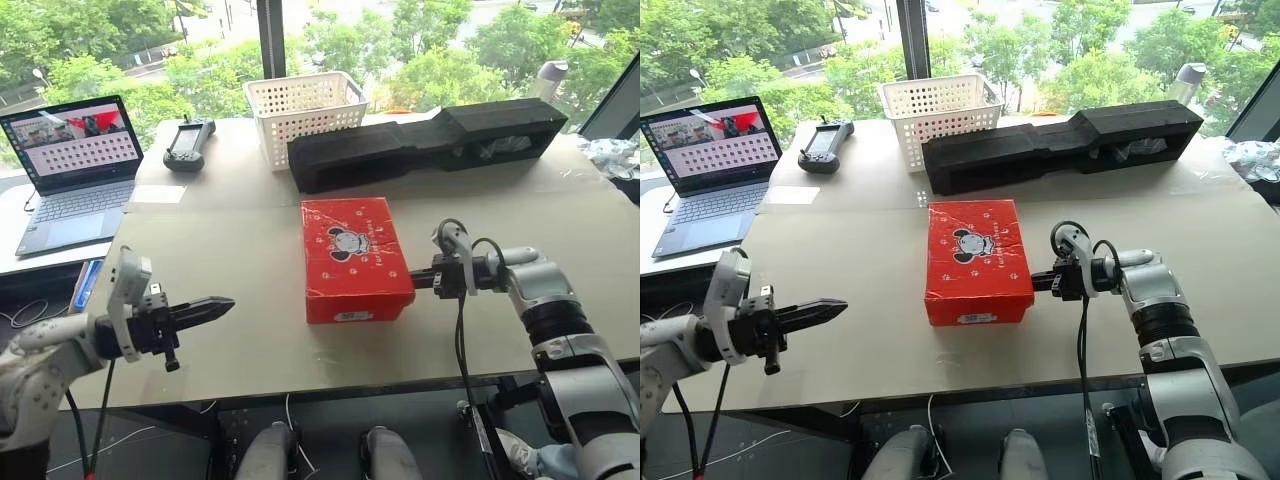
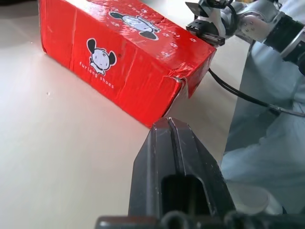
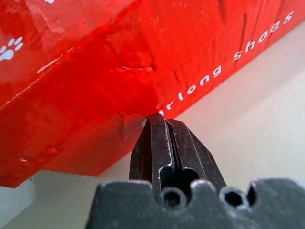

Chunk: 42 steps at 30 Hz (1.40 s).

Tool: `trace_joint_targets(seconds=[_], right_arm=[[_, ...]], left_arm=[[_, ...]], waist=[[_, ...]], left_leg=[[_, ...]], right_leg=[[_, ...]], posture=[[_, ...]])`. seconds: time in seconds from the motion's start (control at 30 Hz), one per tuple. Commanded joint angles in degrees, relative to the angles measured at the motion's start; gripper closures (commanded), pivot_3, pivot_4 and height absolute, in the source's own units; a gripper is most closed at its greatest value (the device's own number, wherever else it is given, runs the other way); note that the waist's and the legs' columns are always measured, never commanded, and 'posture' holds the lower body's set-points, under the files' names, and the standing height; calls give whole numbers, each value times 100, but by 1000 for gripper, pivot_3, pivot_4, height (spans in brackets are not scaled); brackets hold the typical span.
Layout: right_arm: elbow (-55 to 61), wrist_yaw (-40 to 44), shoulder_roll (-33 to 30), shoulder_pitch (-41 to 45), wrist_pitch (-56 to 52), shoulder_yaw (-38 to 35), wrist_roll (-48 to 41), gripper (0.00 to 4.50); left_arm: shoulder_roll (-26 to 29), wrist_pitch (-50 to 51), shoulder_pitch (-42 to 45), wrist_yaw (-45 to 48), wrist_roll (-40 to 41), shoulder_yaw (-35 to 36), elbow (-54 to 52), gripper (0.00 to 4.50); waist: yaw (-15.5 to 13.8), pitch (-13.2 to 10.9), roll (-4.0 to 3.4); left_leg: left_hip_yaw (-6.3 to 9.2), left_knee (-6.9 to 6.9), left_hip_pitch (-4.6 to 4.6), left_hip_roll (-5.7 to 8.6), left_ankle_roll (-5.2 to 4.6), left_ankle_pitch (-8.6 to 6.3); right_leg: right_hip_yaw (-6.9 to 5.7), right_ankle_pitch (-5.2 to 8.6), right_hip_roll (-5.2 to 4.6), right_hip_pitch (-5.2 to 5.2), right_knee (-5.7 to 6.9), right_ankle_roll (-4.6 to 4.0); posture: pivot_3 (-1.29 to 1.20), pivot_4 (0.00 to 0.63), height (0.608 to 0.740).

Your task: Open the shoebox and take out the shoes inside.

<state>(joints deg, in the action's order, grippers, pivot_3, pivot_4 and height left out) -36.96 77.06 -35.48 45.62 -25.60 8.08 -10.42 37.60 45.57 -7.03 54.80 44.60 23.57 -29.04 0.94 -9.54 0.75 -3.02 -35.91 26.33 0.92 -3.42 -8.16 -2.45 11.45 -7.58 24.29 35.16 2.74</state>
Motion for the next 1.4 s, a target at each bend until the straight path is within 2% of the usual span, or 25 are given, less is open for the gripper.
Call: trace_joint_targets(seconds=[0.03, 0.3, 0.57, 0.77, 0.83, 0.97, 1.07, 1.13, 1.27, 1.33, 1.4], right_arm=[[99, 102, -29, 208, -65, -251, -212, 4493], [646, 445, -74, 472, -501, -581, -789, 4493], [1006, 318, -28, 641, -981, -804, -1163, 4493], [1722, 210, -91, 674, -1040, -595, -1124, 4493], [2420, 184, -128, 681, -987, -373, -1034, 4493], [3372, -404, 119, 929, -1260, -28, -893, 4493], [3731, -1176, 629, 1241, -1384, 86, -775, 4493], [3715, -1977, 1268, 1618, -1682, -228, -953, 4493], [3613, -2918, 1981, 2128, -2138, -1103, -1577, 4493], [3410, -3026, 1856, 2159, -2166, -1248, -1596, 4493], [3276, -2953, 1601, 2029, -2060, -1104, -1449, 4493]], left_arm=[[-19, -203, -344, -157, 144, -29, -716, 4500], [109, -240, -277, -387, 279, -134, -808, 4500], [224, -343, -243, -451, 284, -205, -770, 4500], [248, -397, -233, -482, 282, -257, -774, 4500], [251, -436, -217, -520, 238, -301, -790, 4500], [253, -462, -189, -599, 280, -322, -811, 4500], [254, -486, -204, -638, 276, -320, -793, 4500], [236, -510, -241, -676, 254, -334, -803, 4500], [213, -540, -257, -767, 279, -369, -839, 4500], [232, -533, -271, -789, 337, -335, -882, 4500], [264, -522, -268, -796, 411, -284, -903, 4500]], waist=[[-11, 0, 0], [-14, 0, -1], [-25, 0, -1], [-28, 0, -1], [-25, -1, -2], [5, -1, -3], [-3, -1, -3], [10, -1, -3], [-54, -1, -3], [-117, 0, -2], [-157, 5, 6]], left_leg=[[0, 0, 0, 0, 1, -1], [-2, -2, -2, -1, 6, -4], [-6, -1, -1, -4, 6, -4], [-7, 2, -1, -3, 7, -5], [-7, 3, -1, -3, 7, -5], [-14, 6, 0, -11, 8, -5], [-16, 6, 0, -17, 12, -8], [-19, 6, 0, -18, 16, -10], [-28, 11, 12, -19, 19, -10], [-28, 12, 15, -15, 20, -10], [-29, 13, 15, -12, 21, -11]], right_leg=[[0, 7, -1, 0, 0, -14], [-1, 6, 2, 5, -2, -18], [0, 6, 8, 4, -2, -19], [0, 6, 5, 8, -5, -19], [1, 7, 5, 9, -4, -19], [9, 7, 6, 14, -2, -19], [10, 6, 6, 41, -2, -20], [11, 6, 6, 48, -1, -22], [15, -1, 7, 72, 12, -25], [7, -20, 7, 73, 9, 7], [6, -16, 5, 70, -3, -10]], posture=[[0, 150, 731], [0, 150, 731], [0, 150, 731], [0, 150, 731], [0, 150, 731], [0, 150, 731], [0, 150, 731], [0, 150, 731], [0, 150, 731], [0, 150, 731], [0, 150, 731]])
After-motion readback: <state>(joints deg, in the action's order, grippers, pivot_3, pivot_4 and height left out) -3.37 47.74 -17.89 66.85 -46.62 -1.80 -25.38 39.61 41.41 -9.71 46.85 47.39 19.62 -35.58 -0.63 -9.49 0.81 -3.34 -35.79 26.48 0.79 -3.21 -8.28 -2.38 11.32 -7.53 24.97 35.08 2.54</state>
